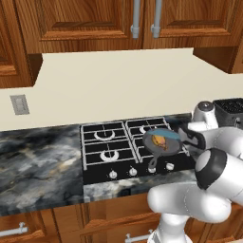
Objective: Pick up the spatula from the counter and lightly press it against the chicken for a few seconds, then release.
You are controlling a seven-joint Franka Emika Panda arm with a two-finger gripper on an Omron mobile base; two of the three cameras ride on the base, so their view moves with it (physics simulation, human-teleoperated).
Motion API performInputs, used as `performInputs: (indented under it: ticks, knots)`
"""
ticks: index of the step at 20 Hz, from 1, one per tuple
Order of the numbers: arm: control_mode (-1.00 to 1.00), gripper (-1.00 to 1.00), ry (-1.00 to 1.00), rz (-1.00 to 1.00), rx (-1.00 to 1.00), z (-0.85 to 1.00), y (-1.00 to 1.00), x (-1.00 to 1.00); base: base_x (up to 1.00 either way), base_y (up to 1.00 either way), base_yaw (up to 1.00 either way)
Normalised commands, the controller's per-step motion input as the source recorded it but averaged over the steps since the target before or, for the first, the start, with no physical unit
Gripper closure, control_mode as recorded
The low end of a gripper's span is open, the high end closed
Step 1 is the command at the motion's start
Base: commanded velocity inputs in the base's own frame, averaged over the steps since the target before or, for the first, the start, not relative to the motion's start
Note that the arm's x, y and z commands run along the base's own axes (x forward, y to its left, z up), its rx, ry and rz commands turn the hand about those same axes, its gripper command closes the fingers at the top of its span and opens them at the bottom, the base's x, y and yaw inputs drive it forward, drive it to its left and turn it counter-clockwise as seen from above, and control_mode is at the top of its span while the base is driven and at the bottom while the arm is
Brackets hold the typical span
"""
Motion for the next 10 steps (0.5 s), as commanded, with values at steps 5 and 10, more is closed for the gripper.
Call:
performInputs:
  ticks: [5,10]
  knots:
    - [-1.0,1.0,-0.02,0.02,0.0,0.01,0.0,-0.04,0.0,0.0,0.0]
    - [-1.0,1.0,-0.09,0.04,0.0,0.33,-0.03,-0.04,0.0,0.0,0.0]
